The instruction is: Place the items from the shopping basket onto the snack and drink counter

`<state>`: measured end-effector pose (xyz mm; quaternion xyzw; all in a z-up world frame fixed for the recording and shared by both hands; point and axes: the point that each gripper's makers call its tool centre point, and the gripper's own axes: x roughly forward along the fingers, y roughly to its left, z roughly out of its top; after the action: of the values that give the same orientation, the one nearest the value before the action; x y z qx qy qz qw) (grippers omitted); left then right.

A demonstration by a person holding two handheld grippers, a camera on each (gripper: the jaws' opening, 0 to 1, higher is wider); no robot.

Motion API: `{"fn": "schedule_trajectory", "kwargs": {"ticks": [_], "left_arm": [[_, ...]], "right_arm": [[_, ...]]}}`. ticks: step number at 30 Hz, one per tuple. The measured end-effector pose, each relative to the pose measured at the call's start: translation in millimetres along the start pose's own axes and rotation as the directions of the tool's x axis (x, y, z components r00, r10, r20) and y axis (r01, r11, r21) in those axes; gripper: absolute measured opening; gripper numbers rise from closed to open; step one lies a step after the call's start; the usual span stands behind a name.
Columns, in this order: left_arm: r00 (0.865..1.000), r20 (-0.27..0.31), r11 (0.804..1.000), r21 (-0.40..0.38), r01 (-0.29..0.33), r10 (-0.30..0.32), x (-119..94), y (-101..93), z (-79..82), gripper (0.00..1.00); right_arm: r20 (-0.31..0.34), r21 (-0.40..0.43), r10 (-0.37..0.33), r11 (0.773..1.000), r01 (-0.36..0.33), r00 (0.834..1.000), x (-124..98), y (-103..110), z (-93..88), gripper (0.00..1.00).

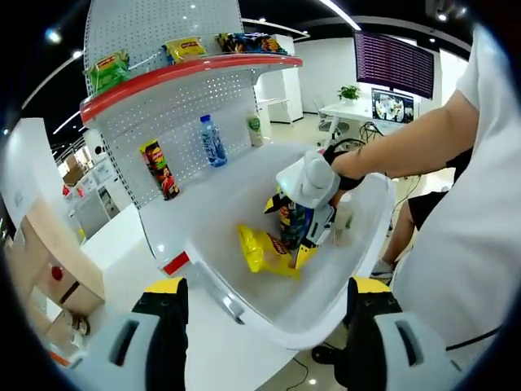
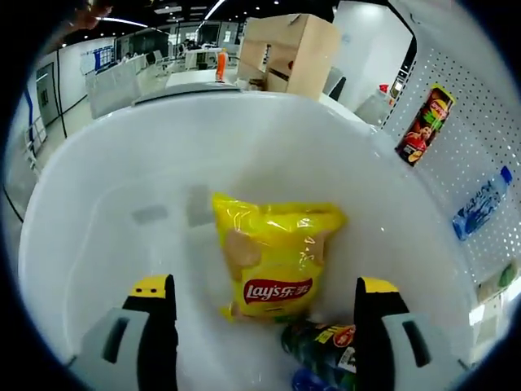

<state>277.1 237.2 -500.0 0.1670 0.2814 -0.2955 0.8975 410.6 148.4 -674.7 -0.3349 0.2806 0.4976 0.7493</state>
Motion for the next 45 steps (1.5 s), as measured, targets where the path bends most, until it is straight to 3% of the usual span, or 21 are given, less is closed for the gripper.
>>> {"fn": "schedule_trajectory", "kwargs": {"ticks": [13, 20, 30, 34, 37, 45], "left_arm": [[0.999, -0.037, 0.999, 0.024, 0.026, -0.025, 9, -3.8, -10.2, 0.79], [0.999, -0.036, 1.000, 0.006, 0.014, -0.014, 4, 1.6, -17.7, 0.79], [0.999, -0.048, 1.000, -0.006, 0.020, -0.020, 3, 0.7, -29.9, 0.78], [0.999, -0.040, 0.999, 0.020, 0.038, -0.037, 0, -2.3, -30.0, 0.78], [0.998, -0.033, 0.999, 0.030, 0.045, -0.044, -1, -3.0, -29.3, 0.78], [0.999, -0.017, 0.999, 0.037, 0.038, -0.038, -6, 1.7, -28.7, 0.78]], "right_arm": [[-0.016, -0.029, -0.023, 0.999, 0.023, 1.000, 22, 0, -5.5, 0.88], [-0.040, -0.120, -0.068, 0.991, 0.063, 0.997, 28, 0, -6.0, 0.87], [-0.070, -0.145, -0.081, 0.987, 0.070, 0.994, 36, 6, -11.2, 0.88], [-0.071, -0.139, -0.091, 0.987, 0.080, 0.993, 40, 8, -11.7, 0.94], [-0.087, -0.159, -0.102, 0.983, 0.087, 0.991, 41, 5, -10.8, 0.85], [-0.113, -0.111, -0.124, 0.988, 0.111, 0.986, 43, 6, -9.9, 0.90]]}}
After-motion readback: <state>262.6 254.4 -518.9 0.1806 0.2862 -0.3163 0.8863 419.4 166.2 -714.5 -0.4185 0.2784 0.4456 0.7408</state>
